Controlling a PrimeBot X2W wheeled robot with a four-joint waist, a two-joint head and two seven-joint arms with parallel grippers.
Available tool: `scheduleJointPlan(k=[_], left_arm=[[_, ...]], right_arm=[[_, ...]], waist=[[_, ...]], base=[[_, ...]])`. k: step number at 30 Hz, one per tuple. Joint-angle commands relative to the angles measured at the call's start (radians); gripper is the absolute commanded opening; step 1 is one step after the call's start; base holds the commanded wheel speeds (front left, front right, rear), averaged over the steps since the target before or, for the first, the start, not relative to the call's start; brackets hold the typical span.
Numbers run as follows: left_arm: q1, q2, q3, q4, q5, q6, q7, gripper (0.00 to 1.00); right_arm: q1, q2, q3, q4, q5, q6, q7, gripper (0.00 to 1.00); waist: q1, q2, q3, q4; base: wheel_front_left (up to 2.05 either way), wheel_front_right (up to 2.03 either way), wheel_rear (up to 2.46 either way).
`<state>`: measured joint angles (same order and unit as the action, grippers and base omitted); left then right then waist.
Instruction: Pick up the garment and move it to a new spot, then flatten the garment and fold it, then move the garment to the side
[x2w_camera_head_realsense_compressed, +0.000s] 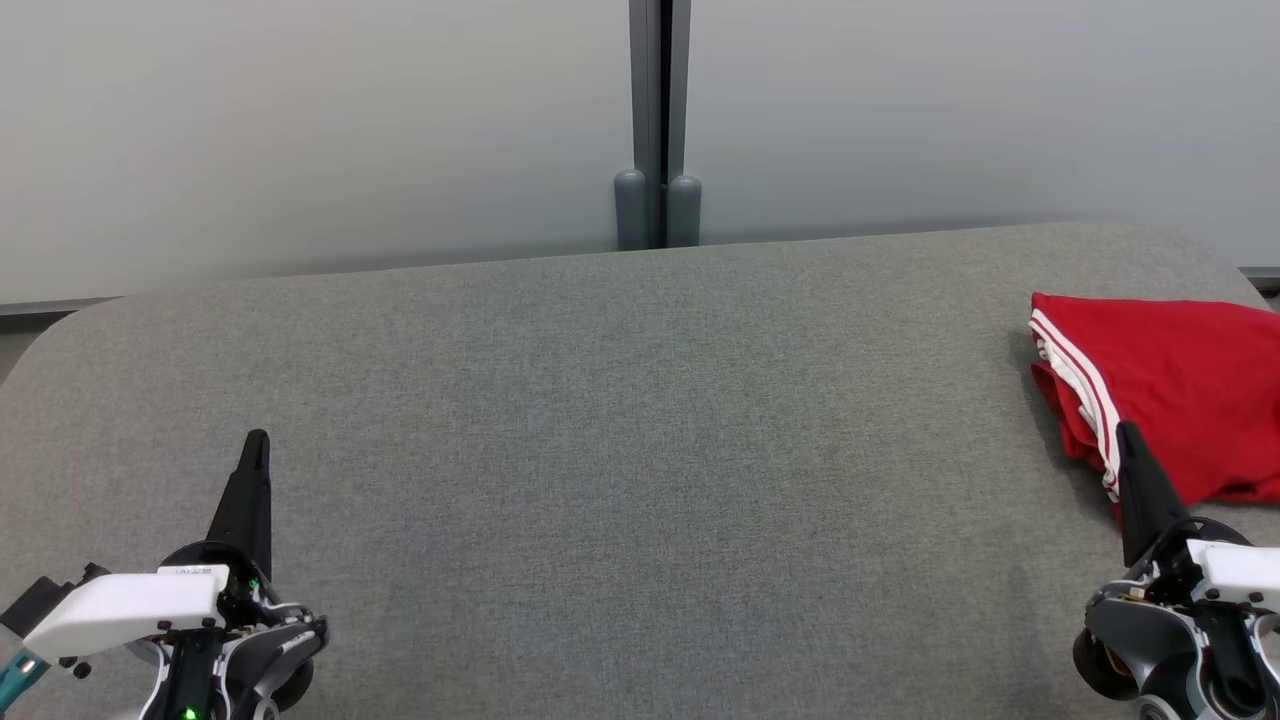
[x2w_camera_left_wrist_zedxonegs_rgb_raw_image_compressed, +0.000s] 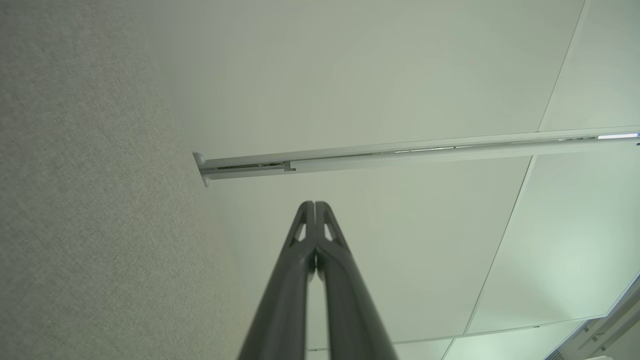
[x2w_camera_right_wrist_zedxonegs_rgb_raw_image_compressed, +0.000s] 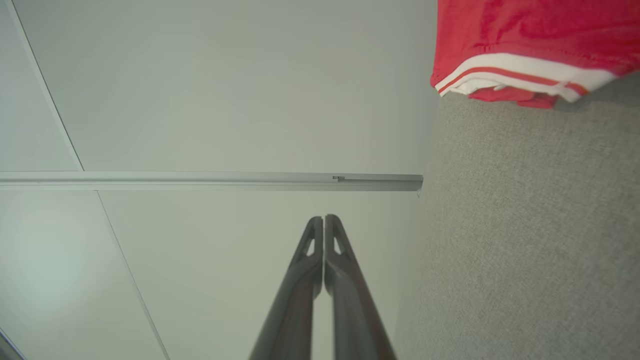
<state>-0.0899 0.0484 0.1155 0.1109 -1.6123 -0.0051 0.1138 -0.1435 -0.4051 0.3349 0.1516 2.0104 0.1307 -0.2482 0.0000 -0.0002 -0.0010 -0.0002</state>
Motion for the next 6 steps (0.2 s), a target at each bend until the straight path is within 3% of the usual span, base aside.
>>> scheduleJointPlan(k=[1, 6], left_arm=[[-0.016, 0.002, 0.004, -0.003, -0.001, -0.004, 0.000, 0.00], [-0.016, 0.002, 0.004, -0.003, -0.001, -0.004, 0.000, 0.00]], right_arm=[[-0.008, -0.008, 0.002, -0.002, 0.002, 0.000, -0.008, 0.00], [-0.008, -0.010, 0.004, -0.003, 0.005, 0.000, -0.007, 0.00]], waist=[[0.0000, 0.0000, 0.000, 0.000], [0.0000, 0.0000, 0.000, 0.000]], base=[[0.00, 0.00, 0.00], [0.00, 0.00, 0.00]])
